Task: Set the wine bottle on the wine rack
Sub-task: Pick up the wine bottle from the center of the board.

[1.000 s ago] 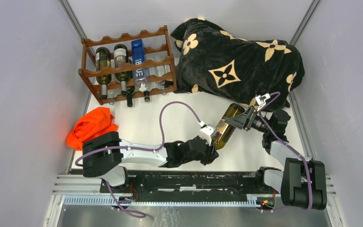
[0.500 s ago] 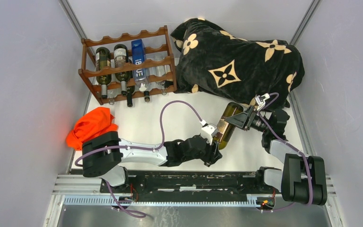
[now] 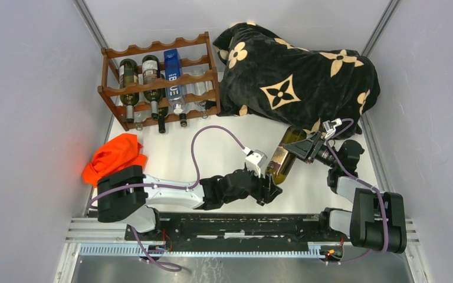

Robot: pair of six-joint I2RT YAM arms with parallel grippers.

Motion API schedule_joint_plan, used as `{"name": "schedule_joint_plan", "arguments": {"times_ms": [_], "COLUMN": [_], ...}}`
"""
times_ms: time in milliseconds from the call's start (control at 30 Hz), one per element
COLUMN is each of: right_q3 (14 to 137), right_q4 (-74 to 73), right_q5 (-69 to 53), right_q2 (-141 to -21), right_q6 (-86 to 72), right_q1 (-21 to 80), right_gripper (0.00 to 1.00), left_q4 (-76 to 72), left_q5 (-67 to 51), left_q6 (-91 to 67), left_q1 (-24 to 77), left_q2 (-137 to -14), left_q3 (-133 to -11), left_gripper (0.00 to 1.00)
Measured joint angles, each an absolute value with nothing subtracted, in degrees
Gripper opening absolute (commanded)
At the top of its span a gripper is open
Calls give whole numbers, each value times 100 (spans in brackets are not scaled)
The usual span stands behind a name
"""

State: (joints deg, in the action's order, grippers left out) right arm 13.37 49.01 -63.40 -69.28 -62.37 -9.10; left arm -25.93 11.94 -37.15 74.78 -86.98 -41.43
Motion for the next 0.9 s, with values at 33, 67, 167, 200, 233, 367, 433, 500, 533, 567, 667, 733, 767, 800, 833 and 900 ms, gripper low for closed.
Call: {"name": "schedule_joint_plan", "arguments": {"times_ms": [33, 67, 167, 200, 233, 367, 433, 500, 533, 567, 667, 733, 767, 800, 833, 900], "right_q3": [1321, 1299, 1264, 1260, 1249, 1216, 1216, 1216, 1216, 1214, 1208, 1205, 1201, 1199, 1199, 1197], "right_q4": [4952, 5004, 5094, 5118, 5140, 5181, 5194, 5218, 5242, 5256, 5262, 5262, 5264, 5262, 5264, 5264], "right_q5": [-6326, -6309, -6285, -6285, -6289, -6289, -6287, -6267, -6241, -6243, -6259, -6272, -6276, -6274, -6274, -6278], "right_q2": [-6934, -6947, -6978, -6997, -7011, -7026, -7026, -7026, -7028, -7030, -7041, -7048, -7050, -7052, -7052, -7057], "right_q6": [-6278, -6318, -6390, -6399, -6407, -6427, -6431, -6431, -6431, -6447, -6464, -6469, -6469, -6473, -6473, -6473], "right_q1": [-923, -934, -952, -952, -952, -950, -954, -963, -980, -989, -987, -987, -987, -987, -987, -989], "right_gripper": [13, 13, 13, 13, 13, 13, 13, 13, 13, 13, 13, 13, 13, 13, 13, 13], "left_q4": [-2600, -2617, -2668, -2676, -2681, -2657, -2609, -2526, -2515, -2493, -2423, -2392, -2394, -2392, -2392, -2392], "left_q5": [1273, 1369, 1610, 1680, 1765, 1992, 2110, 2237, 2263, 2307, 2488, 2569, 2604, 2650, 2681, 2714], "left_q6": [-3767, -3828, -3922, -3933, -3944, -3953, -3953, -3979, -3981, -3981, -3986, -3990, -3992, -3992, -3992, -3992], "left_q1": [7491, 7511, 7577, 7603, 7634, 7697, 7723, 7756, 7778, 7800, 7852, 7854, 7859, 7859, 7863, 7885], "left_q2": [-8698, -8700, -8742, -8766, -8796, -8943, -9006, -9041, -9041, -9041, -9041, -9048, -9063, -9080, -9109, -9190], "left_q3": [-4141, -4139, -4139, -4139, -4139, -4222, -4283, -4313, -4313, -4318, -4370, -4431, -4466, -4493, -4510, -4534], "left_gripper": [76, 76, 73, 73, 72, 64, 50, 49, 54, 62, 75, 75, 75, 73, 71, 71]}}
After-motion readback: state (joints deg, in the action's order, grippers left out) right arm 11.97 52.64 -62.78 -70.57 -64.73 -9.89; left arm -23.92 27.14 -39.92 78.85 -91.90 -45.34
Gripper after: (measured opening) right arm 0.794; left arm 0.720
